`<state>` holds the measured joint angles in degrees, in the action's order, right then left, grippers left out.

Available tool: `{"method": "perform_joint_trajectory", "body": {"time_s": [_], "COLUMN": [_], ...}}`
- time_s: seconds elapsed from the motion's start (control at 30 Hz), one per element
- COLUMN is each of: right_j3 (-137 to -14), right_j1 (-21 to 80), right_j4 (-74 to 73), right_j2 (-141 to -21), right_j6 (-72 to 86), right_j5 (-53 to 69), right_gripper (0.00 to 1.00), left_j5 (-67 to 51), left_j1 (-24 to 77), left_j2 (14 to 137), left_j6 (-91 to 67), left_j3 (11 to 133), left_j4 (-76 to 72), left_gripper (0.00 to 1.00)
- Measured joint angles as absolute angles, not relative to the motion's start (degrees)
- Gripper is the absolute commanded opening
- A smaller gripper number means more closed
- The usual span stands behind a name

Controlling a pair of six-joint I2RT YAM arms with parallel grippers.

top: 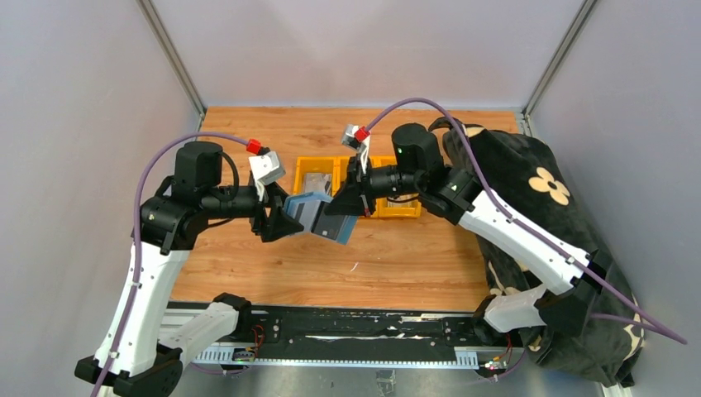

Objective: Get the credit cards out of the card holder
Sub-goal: Remove the credit card from the card holder.

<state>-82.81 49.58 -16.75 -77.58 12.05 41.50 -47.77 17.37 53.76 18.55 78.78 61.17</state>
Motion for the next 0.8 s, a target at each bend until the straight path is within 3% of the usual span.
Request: {"method": "perform_joint_trajectory", "body": {"time_s": [0.13, 0.27, 0.43, 0.67, 0.73, 0.8], "right_j3": [-74.6, -67.5, -64.1, -61.5, -61.3, -61.1], "right_j1": [48.5, 46.6, 46.3, 46.3, 46.3, 46.3], "right_j4": [-9.0, 0.6, 10.1, 15.2, 15.8, 16.4], "right_j2": [-73.1, -67.6, -65.5, -65.3, -65.2, -64.9], "right_j6": [15.6, 20.4, 25.1, 28.3, 28.6, 28.8], "right_j5": [43.7, 45.1, 46.0, 46.5, 46.5, 46.5], "right_gripper": [0.0, 0.0, 0.0, 0.0, 0.0, 0.0], "left_j5": [-48.6, -52.2, -60.5, -66.1, -66.6, -66.7], "left_j1": [17.3, 14.9, 13.5, 13.3, 13.3, 13.3], "left_j2": [53.1, 50.5, 46.7, 46.5, 46.5, 46.2], "left_j6": [17.7, 12.7, -4.6, -28.4, -32.4, -35.3], "left_j3": [78.5, 74.5, 65.2, 60.4, 60.4, 60.4], "left_j4": [60.7, 56.0, 39.8, 15.4, 11.5, 8.6], "left_gripper": [0.7, 0.6, 0.43, 0.4, 0.32, 0.17]}}
